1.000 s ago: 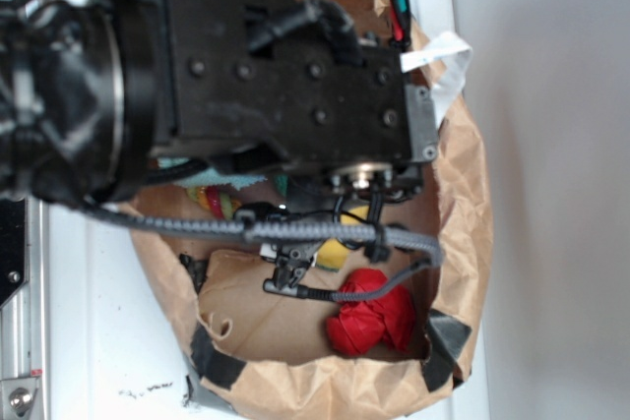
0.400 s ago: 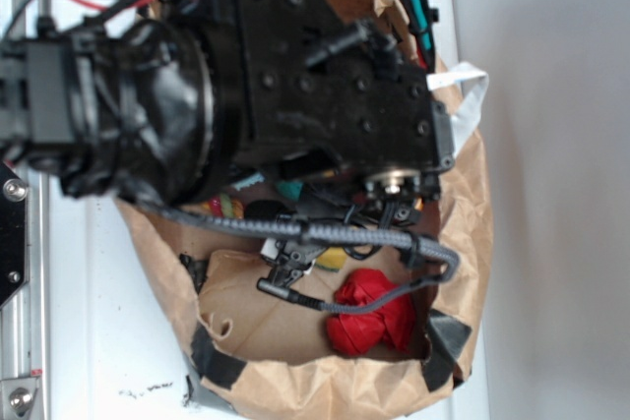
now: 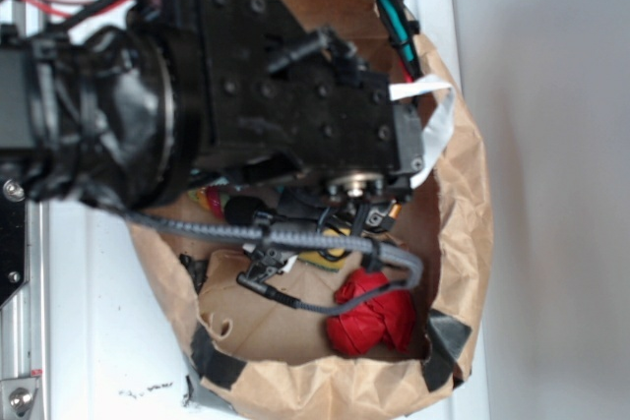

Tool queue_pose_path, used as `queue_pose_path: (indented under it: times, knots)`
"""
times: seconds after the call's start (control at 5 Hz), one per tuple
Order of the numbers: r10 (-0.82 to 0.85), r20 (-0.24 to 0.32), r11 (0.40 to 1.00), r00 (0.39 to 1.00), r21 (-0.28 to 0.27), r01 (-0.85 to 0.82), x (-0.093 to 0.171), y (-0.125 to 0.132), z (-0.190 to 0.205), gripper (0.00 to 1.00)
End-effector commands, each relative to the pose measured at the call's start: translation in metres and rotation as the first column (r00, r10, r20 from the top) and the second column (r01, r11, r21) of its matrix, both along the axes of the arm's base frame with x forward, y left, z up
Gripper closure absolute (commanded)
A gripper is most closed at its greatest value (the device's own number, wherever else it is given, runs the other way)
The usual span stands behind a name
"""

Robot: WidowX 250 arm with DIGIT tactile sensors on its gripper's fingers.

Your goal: Grab the green ball.

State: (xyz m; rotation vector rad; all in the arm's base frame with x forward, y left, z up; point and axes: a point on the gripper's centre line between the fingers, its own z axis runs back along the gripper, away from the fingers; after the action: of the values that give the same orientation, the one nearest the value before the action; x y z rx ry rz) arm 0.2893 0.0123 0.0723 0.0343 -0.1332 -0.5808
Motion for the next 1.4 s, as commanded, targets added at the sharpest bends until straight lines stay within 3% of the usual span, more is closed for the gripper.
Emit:
queue_pose_path:
  times: [0.0, 0.4, 0.8, 1.2]
  knots:
    - [0.024, 0.062, 0.999, 0.998, 0.046, -0.027, 0.01, 0.019, 0.009, 0.0]
    - [0.054, 0.08, 0.995, 0.995, 0.078, -0.06, 0.023, 0.032, 0.005, 0.0]
    - [0.031, 0.049, 0.992, 0.998, 0.121, -0.036, 0.014, 0.036, -0.007, 0.0]
    - [-0.007, -0.044, 0.99, 0.999, 0.14, 0.013, -0.012, 0.037, -0.024, 0.0]
